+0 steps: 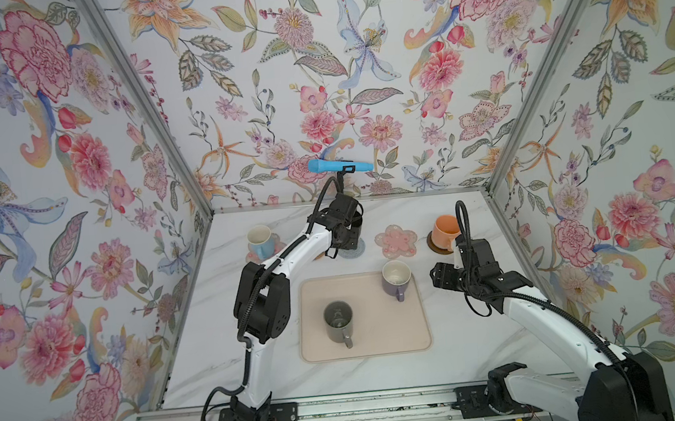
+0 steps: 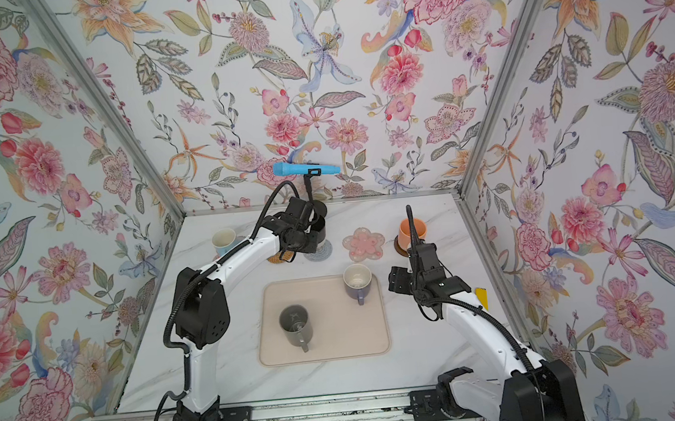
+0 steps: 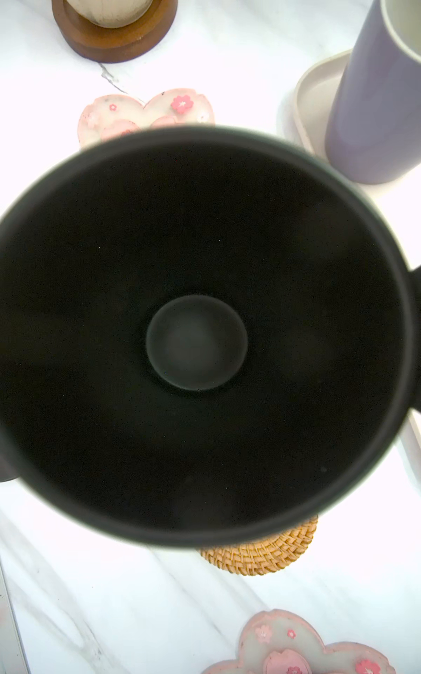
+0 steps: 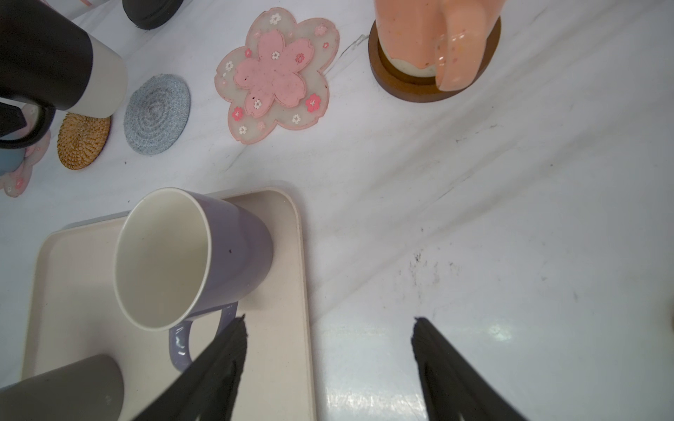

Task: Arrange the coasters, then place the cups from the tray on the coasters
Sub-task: 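Carry the black mug with the left gripper over the grey knit coaster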

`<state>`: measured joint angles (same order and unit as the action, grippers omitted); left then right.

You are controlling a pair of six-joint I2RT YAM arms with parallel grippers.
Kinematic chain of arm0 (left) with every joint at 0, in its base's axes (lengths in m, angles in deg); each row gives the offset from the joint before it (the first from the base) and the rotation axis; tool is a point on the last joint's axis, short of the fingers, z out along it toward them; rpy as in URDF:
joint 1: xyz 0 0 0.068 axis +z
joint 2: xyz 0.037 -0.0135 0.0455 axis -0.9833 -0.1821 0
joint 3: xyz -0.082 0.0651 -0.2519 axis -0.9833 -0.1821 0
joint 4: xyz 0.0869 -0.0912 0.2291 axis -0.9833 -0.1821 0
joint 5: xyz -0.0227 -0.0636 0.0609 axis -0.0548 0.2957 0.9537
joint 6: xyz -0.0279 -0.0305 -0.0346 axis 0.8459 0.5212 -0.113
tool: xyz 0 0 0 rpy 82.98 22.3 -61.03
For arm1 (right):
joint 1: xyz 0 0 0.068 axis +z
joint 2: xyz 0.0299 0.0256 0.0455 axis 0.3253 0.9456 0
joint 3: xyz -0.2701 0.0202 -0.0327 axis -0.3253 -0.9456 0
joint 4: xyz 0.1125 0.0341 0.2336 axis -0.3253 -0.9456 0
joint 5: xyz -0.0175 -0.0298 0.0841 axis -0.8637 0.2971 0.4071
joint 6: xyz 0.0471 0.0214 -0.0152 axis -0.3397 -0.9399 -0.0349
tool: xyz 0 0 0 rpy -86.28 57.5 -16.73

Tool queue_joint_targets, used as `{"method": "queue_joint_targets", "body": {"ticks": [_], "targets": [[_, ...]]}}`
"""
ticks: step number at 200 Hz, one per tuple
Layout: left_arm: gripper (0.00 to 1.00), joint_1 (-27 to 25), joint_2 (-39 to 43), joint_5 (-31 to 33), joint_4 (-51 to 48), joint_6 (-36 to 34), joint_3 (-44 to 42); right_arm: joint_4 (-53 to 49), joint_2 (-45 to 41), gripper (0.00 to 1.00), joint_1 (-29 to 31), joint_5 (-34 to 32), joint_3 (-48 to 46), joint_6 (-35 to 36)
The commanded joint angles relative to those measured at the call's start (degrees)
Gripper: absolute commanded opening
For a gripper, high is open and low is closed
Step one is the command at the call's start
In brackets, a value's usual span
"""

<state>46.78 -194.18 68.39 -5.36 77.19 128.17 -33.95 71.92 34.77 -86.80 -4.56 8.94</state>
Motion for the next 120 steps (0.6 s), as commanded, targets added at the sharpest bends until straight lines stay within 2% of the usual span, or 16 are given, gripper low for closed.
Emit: {"method": "queue_joint_targets", "body": {"ticks": [1,120], "targets": [[0.03,0.6,-0.8,1.6,1.3,1.9,3.4,-0.7,1.2,0.73,0.5,-1.5,1.4,0.6],[0.04,0.8,-2.8,0.9,0.8,5.4,3.7,0.1,2.2,0.73,1.2,-2.0,0.5,0.8]]}}
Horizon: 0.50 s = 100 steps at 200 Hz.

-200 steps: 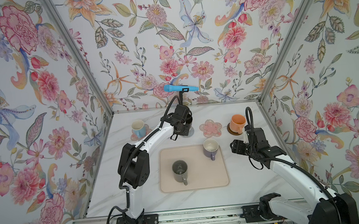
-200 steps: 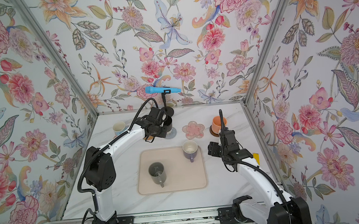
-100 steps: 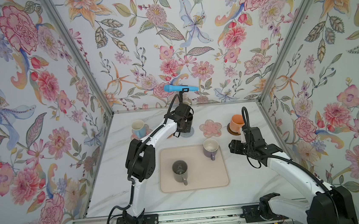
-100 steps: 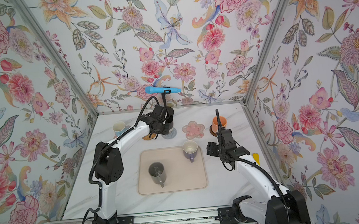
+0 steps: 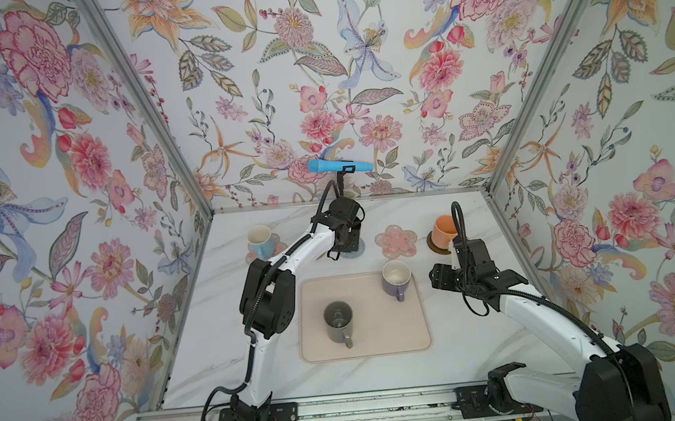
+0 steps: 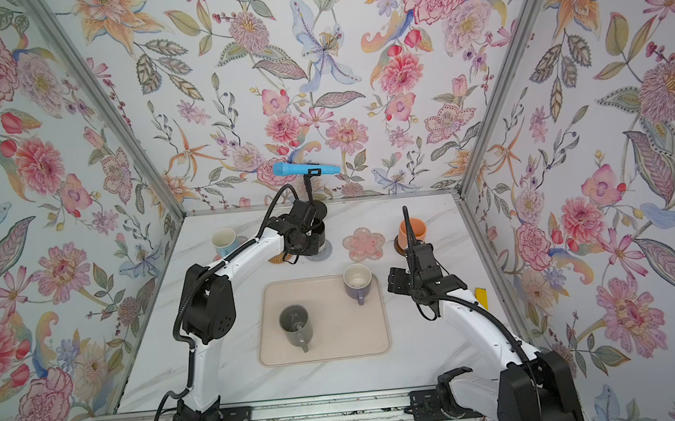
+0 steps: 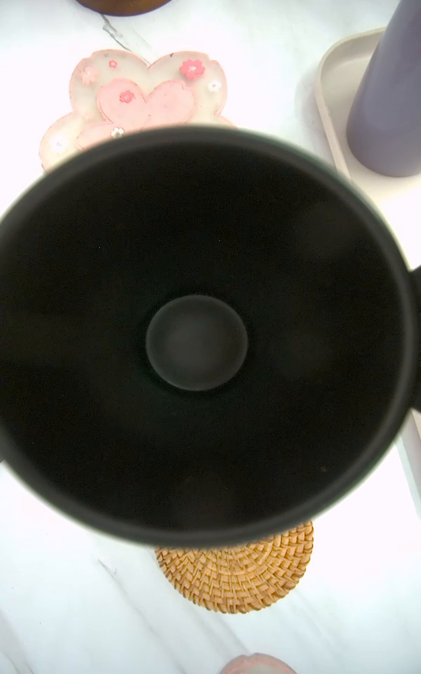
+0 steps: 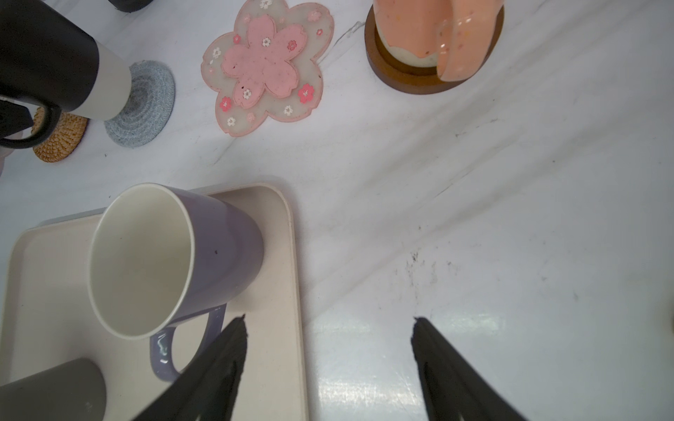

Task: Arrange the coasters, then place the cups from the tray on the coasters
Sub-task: 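Carry the black mug with the left gripper over the grey knit coaster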

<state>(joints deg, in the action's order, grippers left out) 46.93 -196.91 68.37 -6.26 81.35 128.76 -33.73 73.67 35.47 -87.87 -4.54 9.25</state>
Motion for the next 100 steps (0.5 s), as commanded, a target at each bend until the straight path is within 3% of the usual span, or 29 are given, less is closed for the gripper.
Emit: {"method": "queue_joint_targets", "body": {"ticks": [1,100], "targets": [[0.04,0.7,-0.1,0.9,1.7,1.3,3.1,0.0,0.4,0.73,0.5,-0.9,0.4,0.5],[0.05,0.7,-1.8,0.5,1.5,2.3,3.9,0.2,-1.0,0.74,0.6,-1.4,-1.1,1.0]]}}
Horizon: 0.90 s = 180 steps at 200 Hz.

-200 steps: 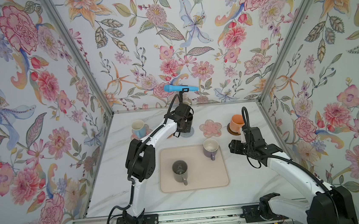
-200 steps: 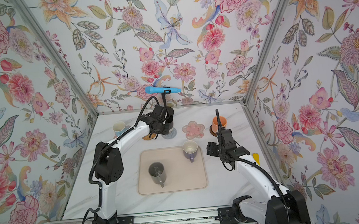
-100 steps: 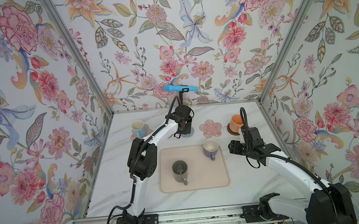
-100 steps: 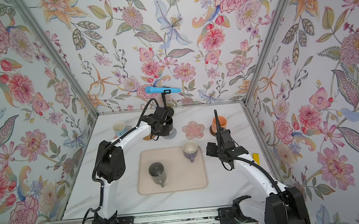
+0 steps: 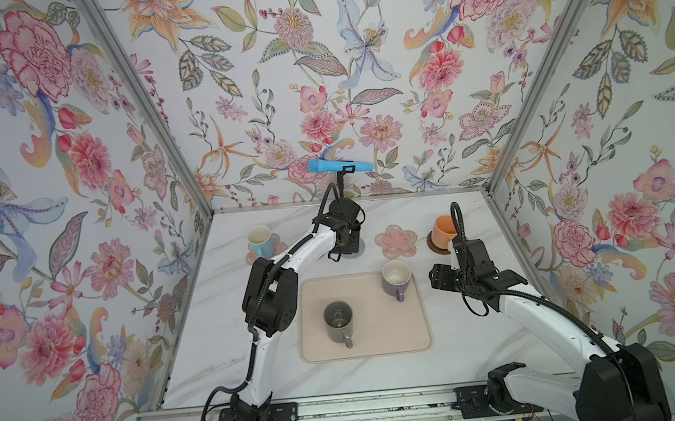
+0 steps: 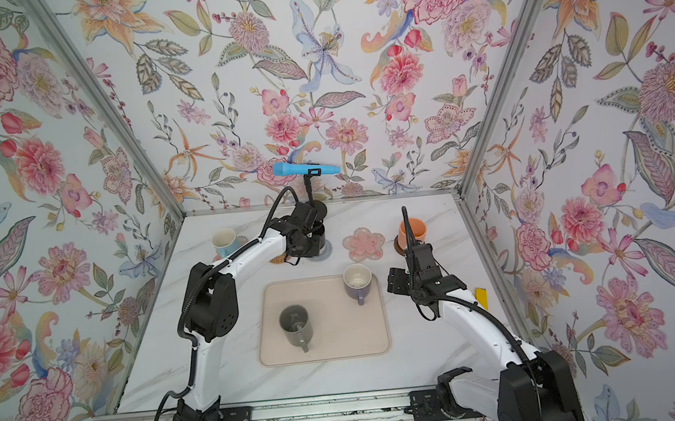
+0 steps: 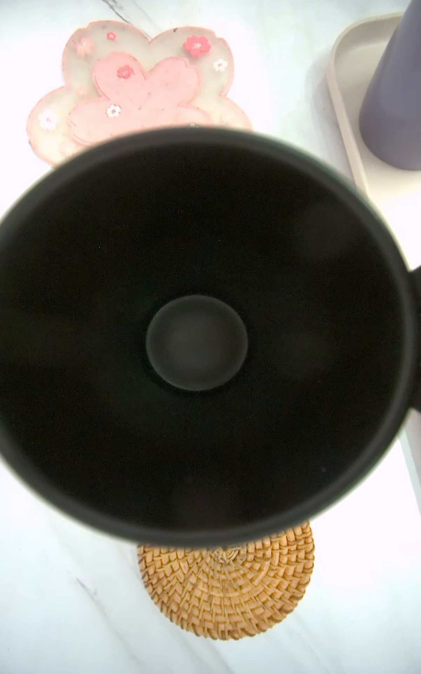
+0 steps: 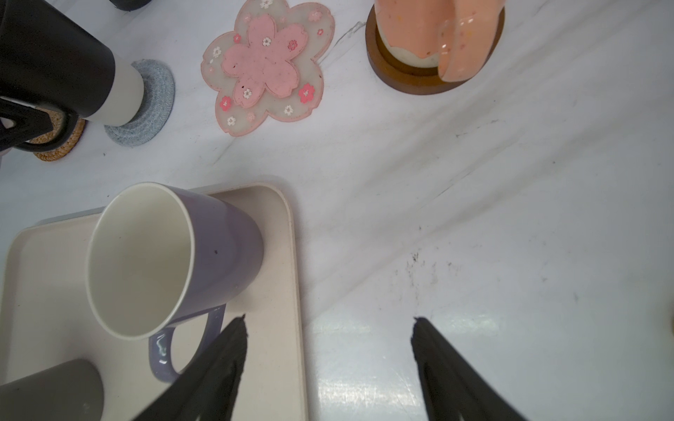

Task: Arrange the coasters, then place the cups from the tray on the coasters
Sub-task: 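Carry the black mug with the left gripper over the grey knit coaster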

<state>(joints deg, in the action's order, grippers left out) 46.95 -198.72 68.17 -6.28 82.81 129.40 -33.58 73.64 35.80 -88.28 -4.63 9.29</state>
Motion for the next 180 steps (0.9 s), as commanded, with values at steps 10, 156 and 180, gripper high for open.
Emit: {"method": "queue_joint_targets", "body": {"ticks": [10,156,180], "targets": [[0.05,0.7,0.0,0.8,1.5,0.9,3.2,0.0,-0.8,0.74,0.2,-1.1,-1.0,0.9],[0.06,0.2,-2.2,1.7,-1.3,0.7,5.7,0.3,-1.6,0.73,0.2,-1.6,-2.1,1.2],[0.07,0.2,-2.2,1.6,-1.6,0.8,5.6,0.4,-2.0,0.74,0.1,-1.4,-2.2,1.0]]}}
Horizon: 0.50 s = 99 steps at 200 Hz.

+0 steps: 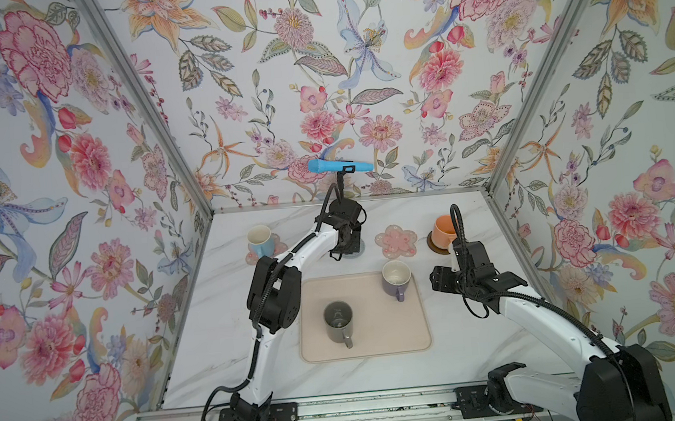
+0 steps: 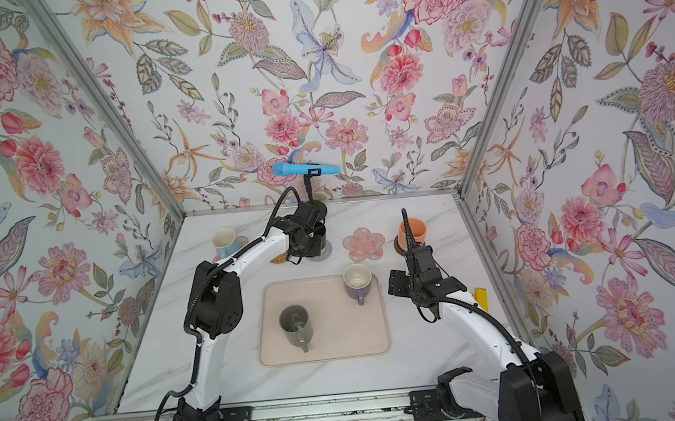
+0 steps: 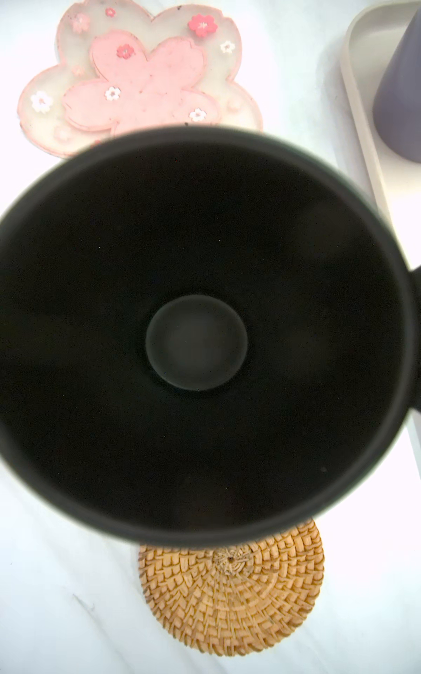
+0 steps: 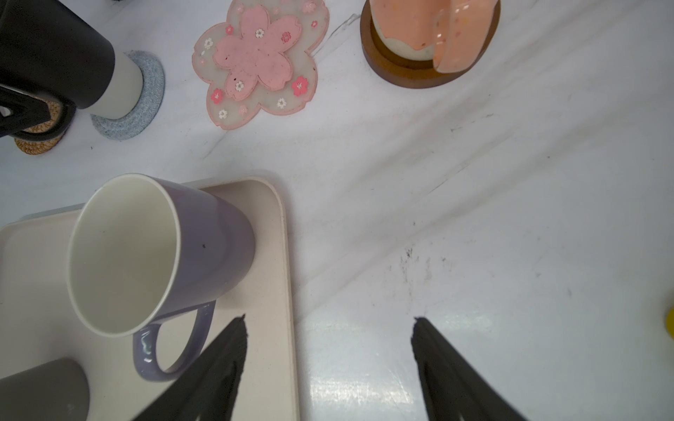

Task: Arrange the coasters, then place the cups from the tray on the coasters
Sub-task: 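Carry the black mug with the left gripper over the grey knit coaster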

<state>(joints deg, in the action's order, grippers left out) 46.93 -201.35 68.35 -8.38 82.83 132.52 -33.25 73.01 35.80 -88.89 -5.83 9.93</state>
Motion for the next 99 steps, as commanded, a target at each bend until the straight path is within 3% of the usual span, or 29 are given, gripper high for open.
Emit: {"method": "queue_joint_targets", "body": {"ticks": [1,36,99], "targets": [[0.07,0.2,0.4,1.4,0.5,0.8,2.4,0.1,-1.4,0.74,0.1,-0.8,-1.0,0.4],[0.09,0.2,0.3,0.3,0.8,1.2,2.0,0.0,-2.1,0.74,0.2,-0.5,-1.3,0.0],[0.29,0.2,0.9,-0.3,0.3,2.3,1.7,-0.6,-3.7,0.74,0.2,-0.4,-1.4,-0.2]]}}
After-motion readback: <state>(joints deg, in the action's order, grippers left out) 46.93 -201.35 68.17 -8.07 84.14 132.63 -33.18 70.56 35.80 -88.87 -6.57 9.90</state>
